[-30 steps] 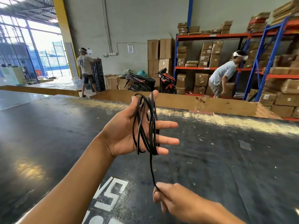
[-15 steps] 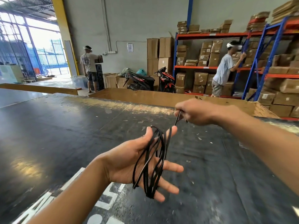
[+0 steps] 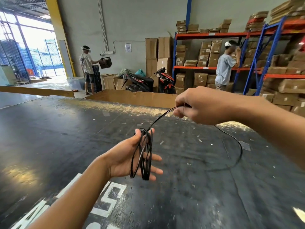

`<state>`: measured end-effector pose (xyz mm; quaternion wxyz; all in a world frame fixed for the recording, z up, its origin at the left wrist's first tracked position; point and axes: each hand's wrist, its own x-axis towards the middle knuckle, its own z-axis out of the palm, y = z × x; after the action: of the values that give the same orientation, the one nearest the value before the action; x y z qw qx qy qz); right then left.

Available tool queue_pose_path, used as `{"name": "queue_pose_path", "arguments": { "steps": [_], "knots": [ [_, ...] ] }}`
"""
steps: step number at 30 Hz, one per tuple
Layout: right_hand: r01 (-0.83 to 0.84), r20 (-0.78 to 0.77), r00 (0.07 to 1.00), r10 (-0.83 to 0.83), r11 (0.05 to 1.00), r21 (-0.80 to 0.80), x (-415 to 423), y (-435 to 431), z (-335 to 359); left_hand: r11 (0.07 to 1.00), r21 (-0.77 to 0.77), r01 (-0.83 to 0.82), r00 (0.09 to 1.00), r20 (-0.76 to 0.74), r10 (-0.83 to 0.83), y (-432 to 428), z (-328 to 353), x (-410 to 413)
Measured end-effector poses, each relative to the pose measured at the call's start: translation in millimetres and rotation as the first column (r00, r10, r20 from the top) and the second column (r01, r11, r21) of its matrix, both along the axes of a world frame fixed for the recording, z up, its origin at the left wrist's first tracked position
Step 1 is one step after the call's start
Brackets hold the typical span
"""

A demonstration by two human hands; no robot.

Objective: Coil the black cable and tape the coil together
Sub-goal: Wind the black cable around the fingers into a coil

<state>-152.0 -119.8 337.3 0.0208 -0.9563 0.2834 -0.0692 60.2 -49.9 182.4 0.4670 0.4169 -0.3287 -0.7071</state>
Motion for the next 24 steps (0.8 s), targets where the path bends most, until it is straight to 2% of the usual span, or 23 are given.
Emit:
{"name": "queue_pose_path", "arguments": {
  "steps": [3, 5, 8, 11, 14, 17, 20, 22, 24],
  "knots": [
    [0.013, 0.069, 0.998, -0.016, 0.999, 0.042, -11, 26, -17, 0.993, -0.041, -0.111, 0.992, -0.057, 0.109, -6, 6, 12],
    [0.003, 0.095, 0.995, -0.016, 0.992, 0.129, -19, 45, -39, 0.984, -0.079, -0.157, 0.984, -0.095, 0.149, -9, 13, 17],
    [-0.02, 0.105, 0.994, -0.007, 0.967, 0.255, -22, 70, -78, 0.973, -0.15, -0.174, 0.975, -0.164, 0.149, -9, 26, 21],
    [-0.046, 0.131, 0.991, -0.012, 0.902, 0.43, -19, 84, -120, 0.965, -0.2, -0.167, 0.968, -0.222, 0.121, -7, 37, 19],
    [-0.063, 0.193, 0.979, -0.062, 0.813, 0.578, -12, 96, -166, 0.961, -0.253, -0.116, 0.964, -0.262, 0.047, -3, 46, 11],
    [-0.116, 0.26, 0.963, -0.067, 0.769, 0.629, -6, 97, -200, 0.951, -0.307, 0.019, 0.939, -0.321, -0.122, 2, 49, 1],
    [-0.074, 0.192, 0.978, -0.081, 0.727, 0.682, 0, 77, -209, 0.914, -0.363, 0.181, 0.883, -0.35, -0.314, 10, 52, -6],
    [-0.047, 0.12, 0.992, -0.043, 0.751, 0.658, 0, 55, -209, 0.875, -0.407, 0.264, 0.863, -0.305, -0.402, 17, 55, -12],
    [-0.043, 0.069, 0.998, 0.005, 0.82, 0.571, -4, 30, -204, 0.837, -0.431, 0.337, 0.86, -0.222, -0.46, 26, 57, -20]
  ]
}}
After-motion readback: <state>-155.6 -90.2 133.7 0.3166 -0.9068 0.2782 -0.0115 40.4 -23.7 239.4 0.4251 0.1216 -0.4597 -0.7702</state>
